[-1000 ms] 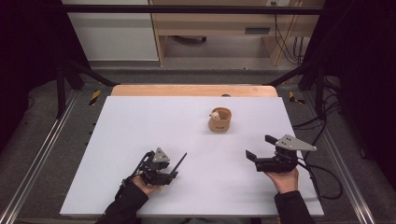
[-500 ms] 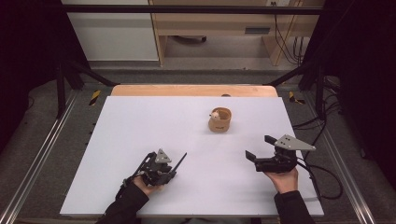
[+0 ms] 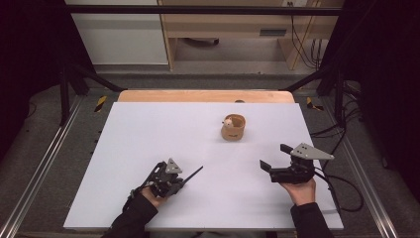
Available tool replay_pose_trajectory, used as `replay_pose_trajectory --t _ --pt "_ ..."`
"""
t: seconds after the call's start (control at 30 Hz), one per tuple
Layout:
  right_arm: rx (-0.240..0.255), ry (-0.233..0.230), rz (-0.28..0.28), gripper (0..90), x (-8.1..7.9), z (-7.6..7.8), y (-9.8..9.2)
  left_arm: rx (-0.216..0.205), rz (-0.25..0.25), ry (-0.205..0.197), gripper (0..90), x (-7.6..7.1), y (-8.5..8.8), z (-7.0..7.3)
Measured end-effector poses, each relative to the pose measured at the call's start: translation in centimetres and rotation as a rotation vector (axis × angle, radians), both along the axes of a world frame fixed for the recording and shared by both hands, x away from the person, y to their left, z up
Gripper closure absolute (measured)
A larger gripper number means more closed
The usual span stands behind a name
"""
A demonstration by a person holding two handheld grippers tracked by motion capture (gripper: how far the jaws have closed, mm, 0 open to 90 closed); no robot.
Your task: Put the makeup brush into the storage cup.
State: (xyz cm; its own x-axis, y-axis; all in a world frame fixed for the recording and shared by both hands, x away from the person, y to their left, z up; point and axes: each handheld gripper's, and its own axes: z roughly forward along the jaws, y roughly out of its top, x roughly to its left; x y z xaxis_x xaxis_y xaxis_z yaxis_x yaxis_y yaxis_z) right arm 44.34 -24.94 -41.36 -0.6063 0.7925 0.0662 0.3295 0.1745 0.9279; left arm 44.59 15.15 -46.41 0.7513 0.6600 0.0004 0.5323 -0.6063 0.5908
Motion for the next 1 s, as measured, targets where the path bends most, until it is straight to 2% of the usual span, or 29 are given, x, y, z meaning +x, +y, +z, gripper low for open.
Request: replay_pose_trajectory --t 0.17,0.37,0.47,0.53,0.6,0.73,0.8,1.0 --pt "0.000 0.002 -0.001 3.0 0.0 0.0 0.0 -0.001 -0.004 0.006 81.5 0.1 0.0 0.1" --pt "0.002 0.003 -0.003 3.0 0.0 0.0 0.0 -0.002 -0.011 -0.011 76.0 0.2 0.1 0.8" --pt "0.000 0.007 0.000 3.0 0.0 -0.1 0.1 0.013 -0.021 -0.021 70.3 0.3 0.0 1.3" --pt "-0.004 0.007 0.004 3.1 0.1 -0.1 0.2 0.048 -0.042 0.001 66.7 0.5 -0.1 1.4" --pt "-0.005 0.010 0.005 3.1 0.1 -0.2 0.2 0.047 -0.045 0.012 63.8 0.6 -0.2 1.4" --pt "-0.002 0.014 0.009 3.4 0.1 -0.2 0.3 0.085 -0.068 0.046 58.3 1.0 -0.5 1.2" --pt "-0.001 0.013 0.010 3.5 0.1 -0.2 0.2 0.110 -0.079 0.055 58.2 1.1 -0.9 1.2" --pt "0.003 0.014 0.011 3.6 0.1 -0.1 0.2 0.119 -0.076 0.071 65.6 1.3 -1.2 1.0"
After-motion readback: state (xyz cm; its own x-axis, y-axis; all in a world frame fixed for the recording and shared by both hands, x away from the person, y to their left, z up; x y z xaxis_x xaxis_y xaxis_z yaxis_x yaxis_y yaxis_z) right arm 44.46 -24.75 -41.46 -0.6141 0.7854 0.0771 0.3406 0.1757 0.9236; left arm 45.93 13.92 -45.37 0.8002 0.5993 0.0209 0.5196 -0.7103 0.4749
